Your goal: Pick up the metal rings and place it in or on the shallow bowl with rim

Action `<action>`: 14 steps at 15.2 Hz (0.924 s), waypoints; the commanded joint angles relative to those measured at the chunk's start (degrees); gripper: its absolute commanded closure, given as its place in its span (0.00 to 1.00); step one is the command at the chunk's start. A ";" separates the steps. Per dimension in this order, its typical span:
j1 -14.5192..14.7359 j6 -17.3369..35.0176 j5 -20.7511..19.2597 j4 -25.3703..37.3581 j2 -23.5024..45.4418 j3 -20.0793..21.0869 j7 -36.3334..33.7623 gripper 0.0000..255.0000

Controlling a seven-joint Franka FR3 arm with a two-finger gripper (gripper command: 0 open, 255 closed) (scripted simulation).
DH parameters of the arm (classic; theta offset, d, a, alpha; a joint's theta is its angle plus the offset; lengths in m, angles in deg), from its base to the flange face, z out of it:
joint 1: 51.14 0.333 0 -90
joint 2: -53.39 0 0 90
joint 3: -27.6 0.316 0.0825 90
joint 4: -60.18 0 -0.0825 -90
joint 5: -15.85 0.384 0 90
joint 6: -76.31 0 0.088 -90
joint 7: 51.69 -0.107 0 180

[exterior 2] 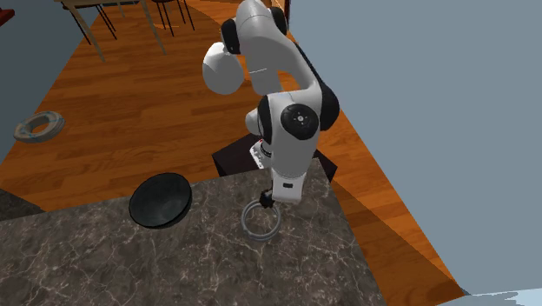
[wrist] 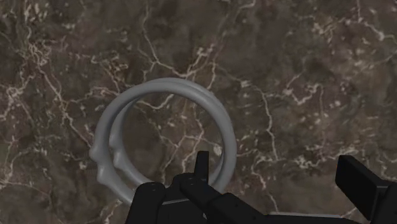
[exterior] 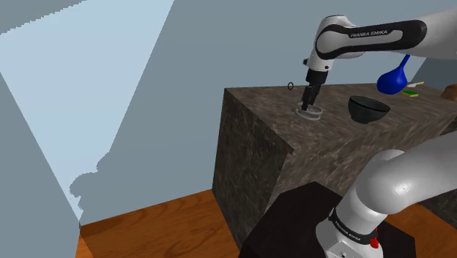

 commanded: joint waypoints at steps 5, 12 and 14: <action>-0.68 3.93 -1.15 -0.33 3.07 -2.67 2.55 0.00; -0.91 7.51 -1.59 -3.50 3.47 -3.32 2.47 0.00; -0.91 7.51 -1.59 -3.50 3.47 -3.32 2.47 0.00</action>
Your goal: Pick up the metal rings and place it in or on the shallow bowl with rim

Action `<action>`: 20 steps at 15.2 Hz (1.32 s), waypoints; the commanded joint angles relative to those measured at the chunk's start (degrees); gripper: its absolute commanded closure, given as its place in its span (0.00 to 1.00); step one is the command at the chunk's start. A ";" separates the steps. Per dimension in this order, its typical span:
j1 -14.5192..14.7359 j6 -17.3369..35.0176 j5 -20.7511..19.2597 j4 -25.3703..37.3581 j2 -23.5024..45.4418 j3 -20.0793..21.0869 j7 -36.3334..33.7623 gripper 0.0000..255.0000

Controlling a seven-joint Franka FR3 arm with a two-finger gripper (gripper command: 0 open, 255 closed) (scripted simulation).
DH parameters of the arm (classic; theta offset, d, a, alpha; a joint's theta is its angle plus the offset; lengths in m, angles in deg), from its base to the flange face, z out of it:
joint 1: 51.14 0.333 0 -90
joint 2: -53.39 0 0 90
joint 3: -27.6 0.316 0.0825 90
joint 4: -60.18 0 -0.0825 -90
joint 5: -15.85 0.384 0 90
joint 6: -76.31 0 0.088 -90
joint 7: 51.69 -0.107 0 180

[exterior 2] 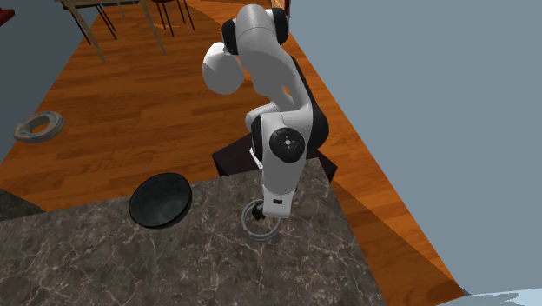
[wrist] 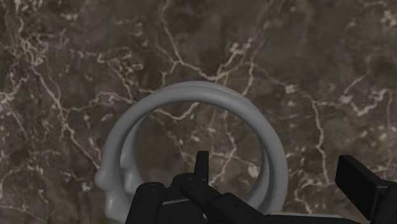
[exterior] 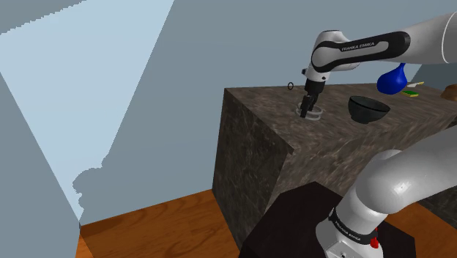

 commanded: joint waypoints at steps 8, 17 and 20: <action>-0.01 0.05 -0.01 -0.05 -0.01 -0.01 0.01 1.00; 0.09 -3.14 0.26 2.54 -0.61 0.51 0.15 1.00; 0.18 -5.49 0.48 4.60 -0.91 0.87 0.29 1.00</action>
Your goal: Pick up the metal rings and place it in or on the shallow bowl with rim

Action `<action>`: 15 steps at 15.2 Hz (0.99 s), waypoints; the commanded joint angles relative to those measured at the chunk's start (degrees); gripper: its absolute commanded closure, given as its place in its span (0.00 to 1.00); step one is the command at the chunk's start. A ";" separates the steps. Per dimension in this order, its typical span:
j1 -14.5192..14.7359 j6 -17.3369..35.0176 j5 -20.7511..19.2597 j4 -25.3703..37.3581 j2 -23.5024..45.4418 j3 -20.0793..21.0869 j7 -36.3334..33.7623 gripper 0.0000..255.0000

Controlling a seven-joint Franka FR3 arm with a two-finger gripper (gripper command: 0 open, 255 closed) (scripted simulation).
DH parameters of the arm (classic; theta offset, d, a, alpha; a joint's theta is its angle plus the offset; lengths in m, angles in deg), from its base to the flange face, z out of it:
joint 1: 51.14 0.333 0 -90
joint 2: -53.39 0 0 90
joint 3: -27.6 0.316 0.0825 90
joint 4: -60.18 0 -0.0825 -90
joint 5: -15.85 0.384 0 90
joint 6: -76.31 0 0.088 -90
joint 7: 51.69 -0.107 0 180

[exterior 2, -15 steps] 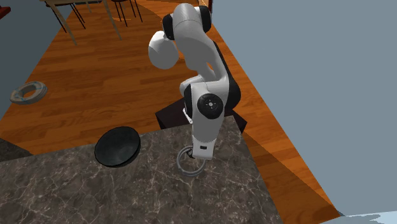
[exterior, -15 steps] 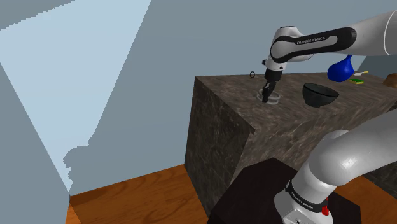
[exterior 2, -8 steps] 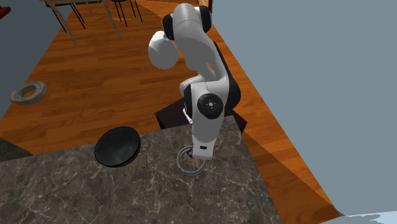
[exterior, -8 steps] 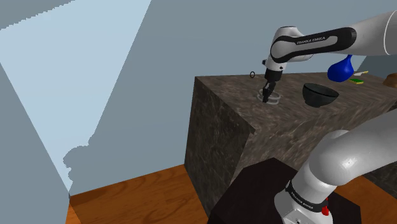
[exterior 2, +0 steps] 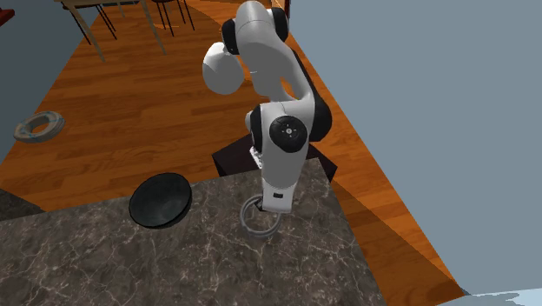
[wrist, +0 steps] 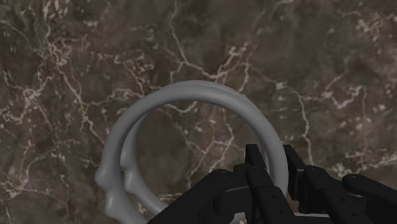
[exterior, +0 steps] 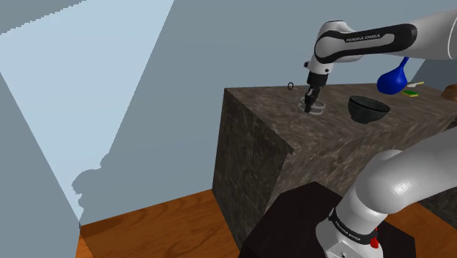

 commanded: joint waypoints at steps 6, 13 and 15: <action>0.23 -5.56 0.53 5.25 -0.31 0.78 0.41 1.00; 0.50 -10.84 1.08 10.87 0.05 1.41 0.88 1.00; 0.59 -12.33 1.23 12.58 0.27 1.56 1.03 1.00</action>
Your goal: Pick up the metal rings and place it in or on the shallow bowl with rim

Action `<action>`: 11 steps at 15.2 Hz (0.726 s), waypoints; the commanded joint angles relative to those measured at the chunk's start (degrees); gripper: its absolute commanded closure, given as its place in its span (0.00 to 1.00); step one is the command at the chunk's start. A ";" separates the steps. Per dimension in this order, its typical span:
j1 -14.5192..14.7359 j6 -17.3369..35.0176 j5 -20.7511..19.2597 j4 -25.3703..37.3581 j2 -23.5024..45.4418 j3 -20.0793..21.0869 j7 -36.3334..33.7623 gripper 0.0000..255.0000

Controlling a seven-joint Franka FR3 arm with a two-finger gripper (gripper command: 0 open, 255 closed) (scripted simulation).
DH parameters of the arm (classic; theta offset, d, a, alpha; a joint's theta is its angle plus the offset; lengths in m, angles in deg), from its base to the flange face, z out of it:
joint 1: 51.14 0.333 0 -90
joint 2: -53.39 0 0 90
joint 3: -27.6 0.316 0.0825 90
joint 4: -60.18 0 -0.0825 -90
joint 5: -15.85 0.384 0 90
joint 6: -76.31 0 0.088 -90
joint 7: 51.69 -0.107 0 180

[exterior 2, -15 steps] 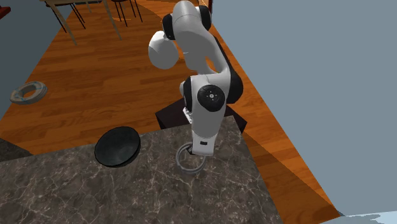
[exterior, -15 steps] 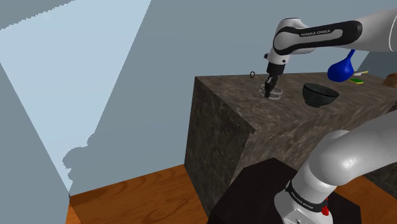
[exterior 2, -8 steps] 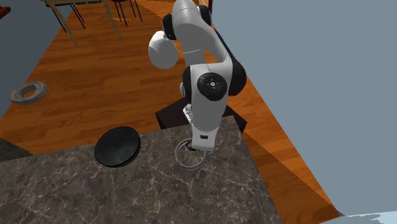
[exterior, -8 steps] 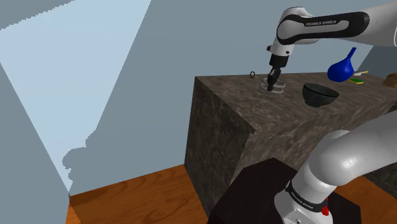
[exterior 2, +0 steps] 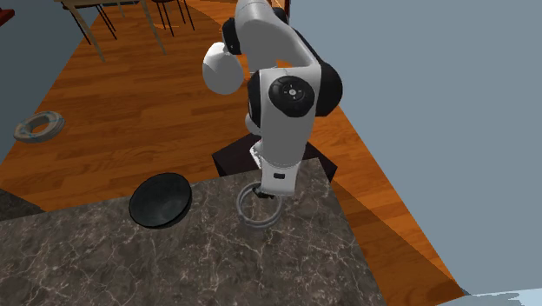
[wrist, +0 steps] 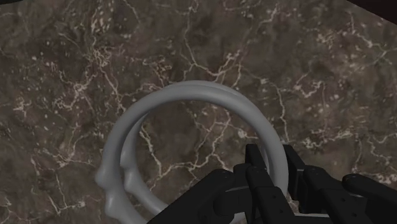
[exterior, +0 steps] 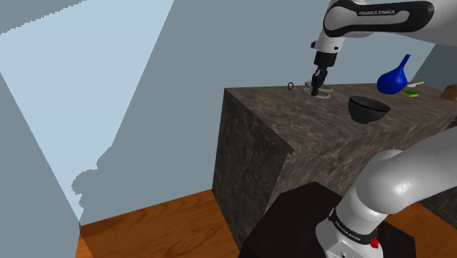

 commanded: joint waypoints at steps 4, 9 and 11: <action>0.22 -3.67 0.40 4.43 0.78 0.30 0.45 1.00; 0.44 -7.39 0.79 9.16 1.81 0.55 0.93 1.00; 0.49 -8.28 0.89 10.33 2.09 0.59 1.05 1.00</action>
